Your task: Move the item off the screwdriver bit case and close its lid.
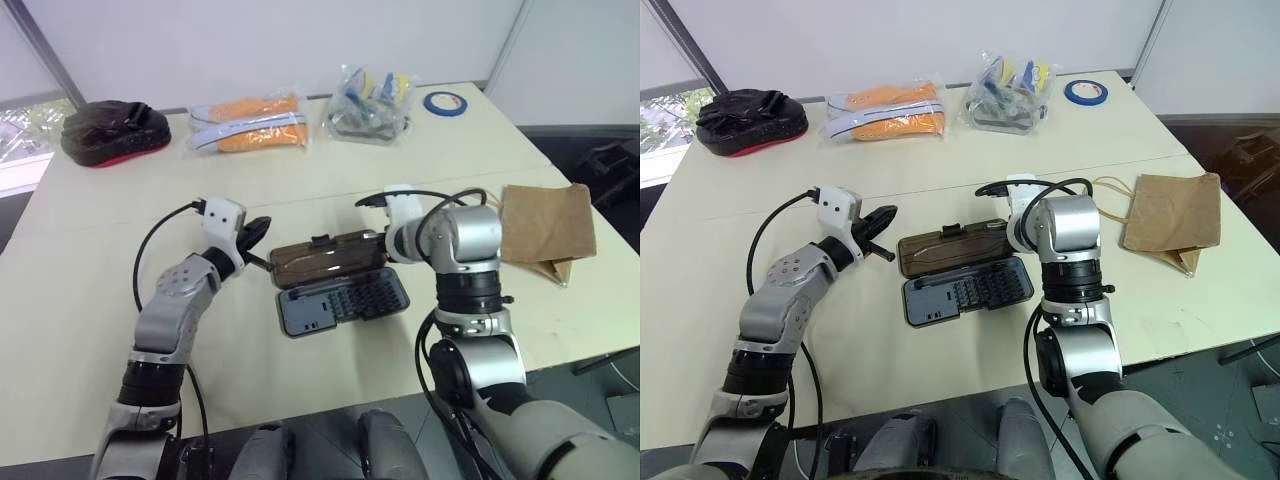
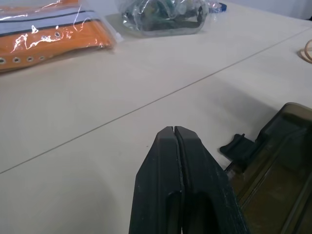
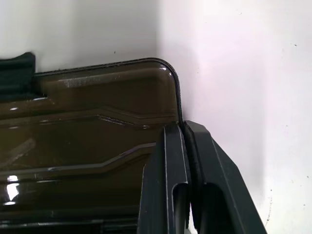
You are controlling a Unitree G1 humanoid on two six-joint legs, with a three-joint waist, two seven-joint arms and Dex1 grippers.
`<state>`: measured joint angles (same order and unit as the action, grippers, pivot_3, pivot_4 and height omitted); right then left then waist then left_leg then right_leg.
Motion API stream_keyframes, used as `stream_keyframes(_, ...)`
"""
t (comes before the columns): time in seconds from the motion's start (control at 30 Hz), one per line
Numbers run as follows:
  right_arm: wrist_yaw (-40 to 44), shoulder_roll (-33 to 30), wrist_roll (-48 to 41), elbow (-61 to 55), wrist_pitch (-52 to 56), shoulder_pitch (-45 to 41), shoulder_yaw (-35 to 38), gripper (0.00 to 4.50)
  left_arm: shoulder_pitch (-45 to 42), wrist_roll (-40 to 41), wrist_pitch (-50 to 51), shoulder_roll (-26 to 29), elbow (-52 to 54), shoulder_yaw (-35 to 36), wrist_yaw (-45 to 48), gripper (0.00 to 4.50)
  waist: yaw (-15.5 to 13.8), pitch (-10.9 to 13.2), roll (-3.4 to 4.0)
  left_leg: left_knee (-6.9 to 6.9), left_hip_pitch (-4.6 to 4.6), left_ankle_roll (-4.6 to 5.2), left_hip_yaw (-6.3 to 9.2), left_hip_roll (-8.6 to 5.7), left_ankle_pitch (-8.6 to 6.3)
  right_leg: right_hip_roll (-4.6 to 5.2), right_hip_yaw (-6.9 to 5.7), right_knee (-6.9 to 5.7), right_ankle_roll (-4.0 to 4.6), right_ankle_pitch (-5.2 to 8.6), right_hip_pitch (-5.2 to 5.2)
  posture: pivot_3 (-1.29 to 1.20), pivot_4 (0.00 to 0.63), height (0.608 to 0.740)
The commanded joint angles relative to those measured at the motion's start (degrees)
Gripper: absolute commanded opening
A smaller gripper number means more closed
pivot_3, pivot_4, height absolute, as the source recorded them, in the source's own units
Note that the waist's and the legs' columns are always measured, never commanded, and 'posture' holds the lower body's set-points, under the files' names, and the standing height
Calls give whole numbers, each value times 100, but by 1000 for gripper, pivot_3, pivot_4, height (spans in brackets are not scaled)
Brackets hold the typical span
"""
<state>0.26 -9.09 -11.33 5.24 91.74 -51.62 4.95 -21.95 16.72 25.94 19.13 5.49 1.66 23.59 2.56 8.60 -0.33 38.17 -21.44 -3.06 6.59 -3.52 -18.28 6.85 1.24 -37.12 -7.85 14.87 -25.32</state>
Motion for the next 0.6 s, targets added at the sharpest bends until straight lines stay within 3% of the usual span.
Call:
stream_keyframes(0.03, -491, -383, -1208, 67, 76, 165, -227, 34, -54, -18, -84, 62, 88, 119, 24, 0, -1, 0, 0, 0, 1, 0, 0, 0, 0, 0, 0, 0, 0, 0, 1, 0, 150, 740)
stream_keyframes(0.4, -3492, -2275, -7114, 1144, 76, -360, -1542, 34, -164, -41, -189, 38, -72, 115, 4, 0, -17, 1, -2, 0, 0, 4, -4, 1, -2, 0, -6, 9, 0, 0, 10, 0, 150, 740)
stream_keyframes(0.6, -4755, -2740, -9114, 1462, -15, -573, -2246, 34, -221, -40, -230, 32, -149, 121, 5, 0, -11, 2, -3, 2, -1, 11, -17, 2, -5, 0, -10, 13, 0, 0, 15, 0, 150, 740)
